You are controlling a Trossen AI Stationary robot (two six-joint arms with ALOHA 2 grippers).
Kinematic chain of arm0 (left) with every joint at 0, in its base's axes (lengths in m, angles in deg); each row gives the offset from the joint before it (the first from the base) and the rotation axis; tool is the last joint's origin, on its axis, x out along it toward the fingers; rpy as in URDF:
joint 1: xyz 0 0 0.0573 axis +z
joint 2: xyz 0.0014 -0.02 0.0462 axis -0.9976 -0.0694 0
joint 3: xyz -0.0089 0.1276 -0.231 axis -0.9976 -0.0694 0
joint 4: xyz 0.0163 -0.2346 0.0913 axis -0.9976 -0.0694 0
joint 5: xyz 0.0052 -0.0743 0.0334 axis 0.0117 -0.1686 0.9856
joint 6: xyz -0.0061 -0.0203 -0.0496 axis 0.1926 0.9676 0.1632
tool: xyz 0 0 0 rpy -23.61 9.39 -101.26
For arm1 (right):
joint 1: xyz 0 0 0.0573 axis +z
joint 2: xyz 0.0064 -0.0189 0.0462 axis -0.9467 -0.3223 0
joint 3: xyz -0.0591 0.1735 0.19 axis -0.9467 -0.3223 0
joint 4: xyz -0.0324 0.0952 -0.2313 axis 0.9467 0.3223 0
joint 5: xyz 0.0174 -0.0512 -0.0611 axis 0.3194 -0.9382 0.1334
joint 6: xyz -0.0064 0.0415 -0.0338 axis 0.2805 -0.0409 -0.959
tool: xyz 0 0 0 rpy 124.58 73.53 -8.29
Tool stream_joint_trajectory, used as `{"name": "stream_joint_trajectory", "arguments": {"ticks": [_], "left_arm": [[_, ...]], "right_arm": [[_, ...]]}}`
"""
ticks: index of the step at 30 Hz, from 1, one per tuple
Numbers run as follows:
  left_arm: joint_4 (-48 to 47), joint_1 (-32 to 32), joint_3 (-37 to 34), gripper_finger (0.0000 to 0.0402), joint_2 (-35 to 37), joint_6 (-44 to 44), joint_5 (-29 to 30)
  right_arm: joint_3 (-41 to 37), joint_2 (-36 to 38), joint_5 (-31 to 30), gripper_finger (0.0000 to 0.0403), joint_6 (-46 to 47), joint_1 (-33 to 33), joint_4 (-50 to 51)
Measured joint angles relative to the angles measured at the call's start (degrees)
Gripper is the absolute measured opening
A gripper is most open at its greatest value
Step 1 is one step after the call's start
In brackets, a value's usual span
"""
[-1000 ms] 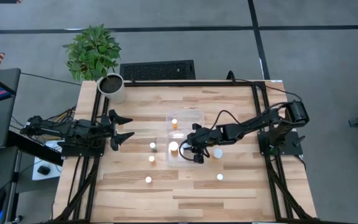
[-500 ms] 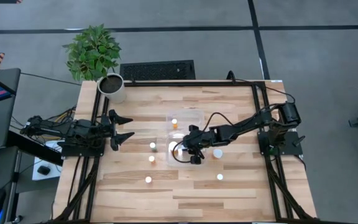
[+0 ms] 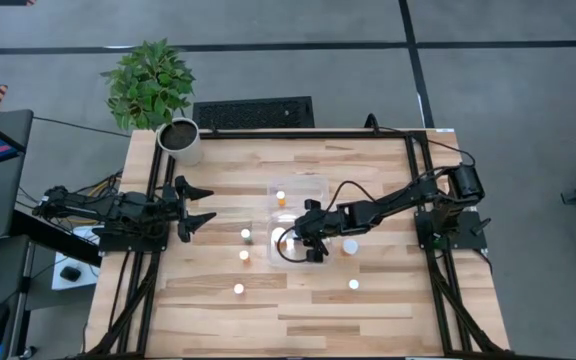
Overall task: Pick and place medicine bottles into bin by pill shape (circle, oval)
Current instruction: Put the blue capsule bottle into the bottom transparent bin, then put the blue tablet bottle into the top transparent bin
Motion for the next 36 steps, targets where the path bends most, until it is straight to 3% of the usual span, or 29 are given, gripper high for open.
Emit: {"name": "stream_joint_trajectory", "arguments": {"ticks": [20,30,36], "left_arm": [[0.01,0.00,0.00,0.0330,0.01,0.38,-0.01],[0.04,0.00,0.00,0.0330,-0.01,0.38,0.00],[0.04,-0.01,0.00,0.0330,0.01,0.93,-0.16]], "right_arm": [[0.13,0.00,0.10,0.0217,0.00,0.16,0.35],[10.12,0.31,0.30,0.0254,-2.21,0.96,15.47],[11.81,8.24,0.31,0.0255,-4.39,0.96,22.16]]}}
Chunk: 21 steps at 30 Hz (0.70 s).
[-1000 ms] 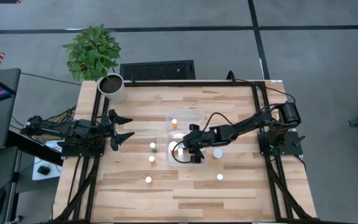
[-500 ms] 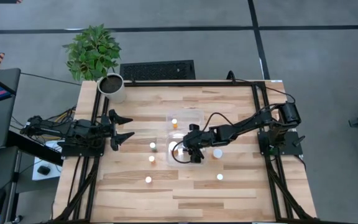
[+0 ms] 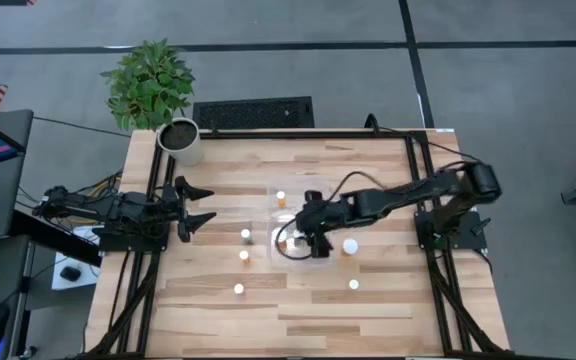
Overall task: Pick and place medicine bottles into bin by pill shape (circle, oval)
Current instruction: Put the blue tablet bottle into the top transparent bin
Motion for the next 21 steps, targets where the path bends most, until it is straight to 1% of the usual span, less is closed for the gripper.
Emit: {"name": "stream_joint_trajectory", "arguments": {"ticks": [7,12,17,21], "left_arm": [[0.03,-0.01,0.00,0.0330,-0.04,1.48,-0.23],[-1.40,-0.01,0.00,0.0330,-2.70,5.06,-0.23],[-1.19,0.01,0.00,0.0330,-11.39,7.89,-0.28],[3.92,0.01,0.00,0.0325,-20.92,7.76,-0.40]], "right_arm": [[0.04,14.15,-0.22,0.0255,2.58,0.66,6.24],[0.04,19.69,-0.55,0.0255,4.82,3.31,11.09],[0.04,21.41,-6.12,0.0255,7.21,7.11,14.73],[0.04,21.42,-9.23,0.0255,8.07,9.43,15.77]]}}
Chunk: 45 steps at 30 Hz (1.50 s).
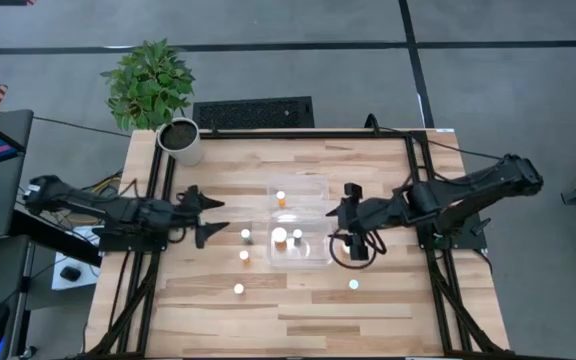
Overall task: Pick and place medicine bottles into bin by pill shape (circle, oval)
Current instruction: Put the blue tablet bottle into the top transparent bin
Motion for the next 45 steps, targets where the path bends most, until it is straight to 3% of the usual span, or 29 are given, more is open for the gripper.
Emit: {"name": "stream_joint_trajectory", "arguments": {"ticks": [7,11,13,16,22,30,45], "left_arm": [[11.32,-0.02,0.06,0.0316,-14.08,-3.69,-3.00],[9.14,-0.07,2.52,0.0316,-15.06,-4.49,-3.11],[6.77,-0.32,4.39,0.0316,-14.10,-6.06,-4.19],[1.88,-0.79,8.11,0.0316,-12.55,-7.41,-4.30],[-9.21,-1.86,13.99,0.0316,-9.43,-8.27,-4.02],[-18.98,-3.08,18.24,0.0316,-5.86,-9.47,-1.93],[-24.64,-3.76,19.78,0.0316,5.29,-10.40,-0.94]], "right_arm": [[-0.51,-0.02,-3.71,0.0255,0.92,1.10,-1.52],[-4.72,-0.23,-5.32,0.0255,-2.56,-0.06,-14.05],[-6.25,-2.28,-5.01,0.0255,-5.18,-1.37,-22.21],[-6.11,-7.43,-4.47,0.0255,-7.75,-3.45,-26.70],[1.88,-20.86,3.91,0.0255,-11.89,-7.57,-31.12],[17.34,-35.45,10.69,0.0255,-16.20,-10.52,-29.23],[36.80,-54.45,17.56,0.0255,-15.72,-13.39,-20.82]]}}
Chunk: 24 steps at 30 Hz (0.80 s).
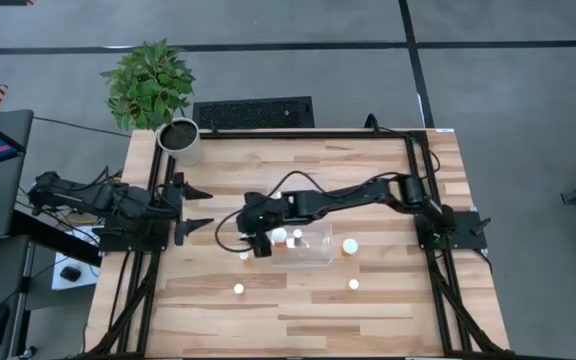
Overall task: Pick and place medicine bottles into bin by pill shape (circle, oval)
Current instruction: Put the blue tablet bottle into the top transparent bin
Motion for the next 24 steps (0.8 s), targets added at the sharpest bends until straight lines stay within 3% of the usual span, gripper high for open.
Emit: {"name": "stream_joint_trajectory", "arguments": {"ticks": [5,24], "left_arm": [[-1.32,0.00,0.00,0.0316,1.51,0.47,-0.17],[-2.21,-0.02,0.00,0.0316,1.63,1.10,-0.44]], "right_arm": [[3.42,-3.67,0.77,0.0255,0.05,-0.14,2.93],[3.53,-5.63,0.77,0.0255,1.90,-1.55,6.02]]}}
